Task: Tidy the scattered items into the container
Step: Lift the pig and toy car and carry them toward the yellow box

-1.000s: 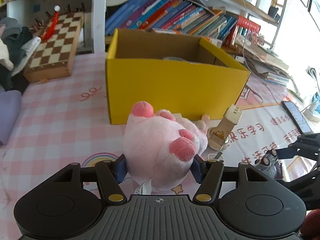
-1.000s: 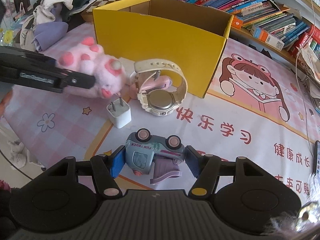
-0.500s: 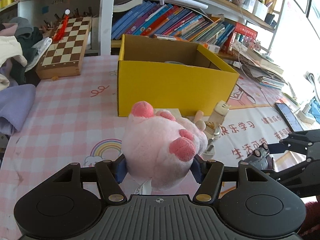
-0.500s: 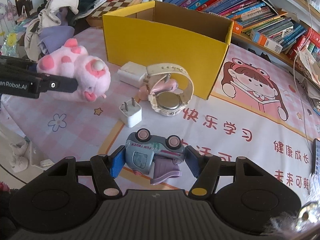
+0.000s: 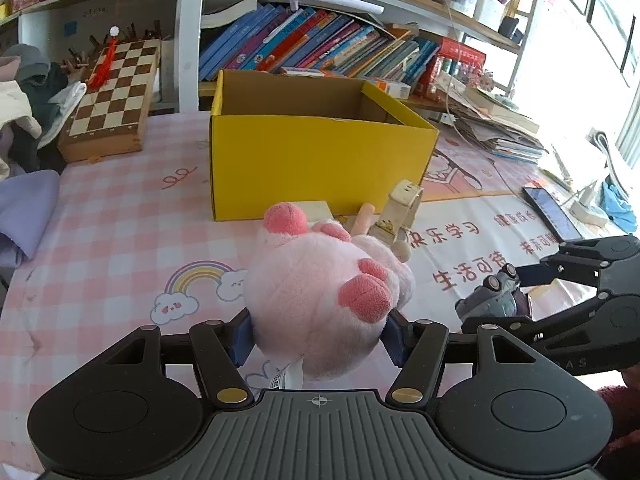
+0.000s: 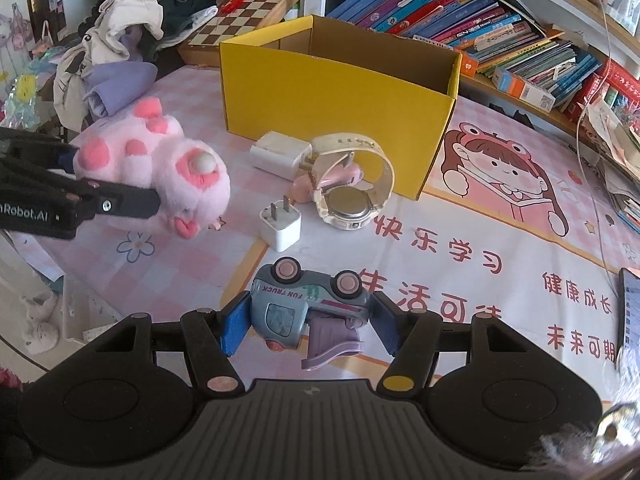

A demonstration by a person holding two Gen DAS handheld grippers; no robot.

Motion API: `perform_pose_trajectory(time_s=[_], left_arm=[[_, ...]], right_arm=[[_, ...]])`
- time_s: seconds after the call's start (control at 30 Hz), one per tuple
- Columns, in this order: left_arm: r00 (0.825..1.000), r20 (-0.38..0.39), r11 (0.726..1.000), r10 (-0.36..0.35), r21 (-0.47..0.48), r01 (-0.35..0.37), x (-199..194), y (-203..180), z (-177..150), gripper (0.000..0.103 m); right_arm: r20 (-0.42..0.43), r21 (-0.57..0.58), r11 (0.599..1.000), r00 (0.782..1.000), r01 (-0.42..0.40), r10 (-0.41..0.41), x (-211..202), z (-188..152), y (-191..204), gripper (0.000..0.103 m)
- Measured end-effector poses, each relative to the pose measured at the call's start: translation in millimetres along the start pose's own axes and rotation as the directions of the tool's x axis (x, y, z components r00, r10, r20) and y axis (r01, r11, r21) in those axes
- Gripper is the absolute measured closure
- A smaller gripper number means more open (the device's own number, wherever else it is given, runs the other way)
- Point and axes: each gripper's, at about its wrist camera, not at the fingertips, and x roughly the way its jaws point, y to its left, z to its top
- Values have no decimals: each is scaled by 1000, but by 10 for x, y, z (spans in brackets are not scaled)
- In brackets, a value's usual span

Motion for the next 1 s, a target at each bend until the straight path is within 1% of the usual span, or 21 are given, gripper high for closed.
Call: perform_pose_trajectory(time_s=[0.27,0.47,0.77,1.0], left_arm=[[999,29,1000,-17,16,16,-110,-22,2,41],[998,56,999,-42,34,41,-138,-79,70,41],[992,117,997,-53,64,46,-185,-111,304,41],[983,170,995,-72,88,57,-160,-102,596,41]], right_arm=[[19,3,1000,1000,14,-15,-81,1,70,42],[43,-3,999,999,34,-34,-131,86,68,42],[79,29,998,995,58,-60,-169,300,-88,42],[141,50,998,989,41,-47,-219,587,-217,42]])
